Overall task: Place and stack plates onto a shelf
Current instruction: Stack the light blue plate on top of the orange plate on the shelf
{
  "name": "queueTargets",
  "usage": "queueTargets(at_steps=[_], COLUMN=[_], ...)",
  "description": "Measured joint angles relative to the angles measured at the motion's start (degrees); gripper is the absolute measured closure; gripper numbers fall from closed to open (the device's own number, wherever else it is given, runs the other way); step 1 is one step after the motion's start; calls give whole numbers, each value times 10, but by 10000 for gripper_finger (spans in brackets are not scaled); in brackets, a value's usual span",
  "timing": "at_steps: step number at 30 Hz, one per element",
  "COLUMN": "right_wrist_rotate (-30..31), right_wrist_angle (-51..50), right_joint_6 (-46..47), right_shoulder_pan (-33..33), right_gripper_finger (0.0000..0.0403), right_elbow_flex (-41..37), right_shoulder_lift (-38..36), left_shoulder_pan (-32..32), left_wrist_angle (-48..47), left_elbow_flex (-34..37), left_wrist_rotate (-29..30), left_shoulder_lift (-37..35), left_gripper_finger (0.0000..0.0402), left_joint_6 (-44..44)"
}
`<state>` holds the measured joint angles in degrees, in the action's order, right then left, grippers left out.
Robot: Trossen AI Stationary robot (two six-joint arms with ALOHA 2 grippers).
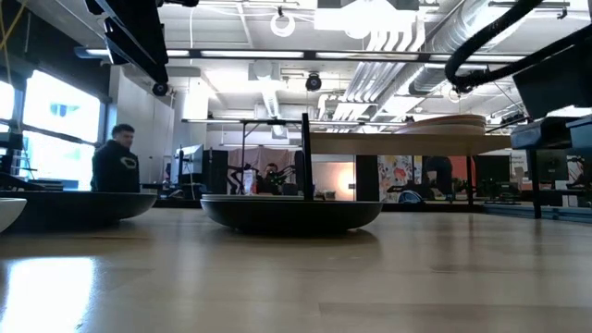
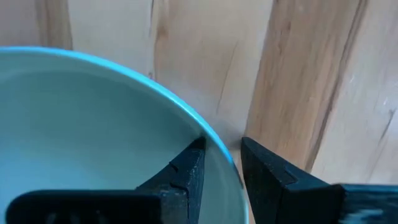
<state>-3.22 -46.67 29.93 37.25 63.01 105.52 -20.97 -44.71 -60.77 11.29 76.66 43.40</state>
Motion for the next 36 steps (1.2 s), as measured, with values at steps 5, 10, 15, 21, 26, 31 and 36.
queueTargets(at_steps=[5, 10, 15, 21, 26, 31, 36], right_wrist_rotate=[-2, -3, -23, -32, -42, -47, -55], right_wrist_angle=[-2, -5, -11, -12, -16, -18, -20], right_joint_6=[25, 7, 2, 11, 50, 102, 151], right_shoulder_pan=[0, 0, -1, -2, -8, -17, -20], right_gripper_finger=[311, 331, 394, 399, 402, 403, 402], right_elbow_flex=[1, 0, 0, -1, -3, -3, -3], right_shoulder_lift=[4, 4, 5, -1, -19, -37, -59], left_shoulder_pan=[0, 0, 0, 0, 0, 0, 0], left_wrist_angle=[0, 0, 0, 0, 0, -1, -2], left_elbow_flex=[0, 0, 0, 0, 0, 0, 0], left_wrist_rotate=[0, 0, 0, 0, 0, 0, 0], left_shoulder_lift=[0, 0, 0, 0, 0, 0, 0], left_gripper_finger=[266, 266, 266, 266, 266, 266, 266], left_joint_6=[-1, -11, -11, -12, -12, -12, -12])
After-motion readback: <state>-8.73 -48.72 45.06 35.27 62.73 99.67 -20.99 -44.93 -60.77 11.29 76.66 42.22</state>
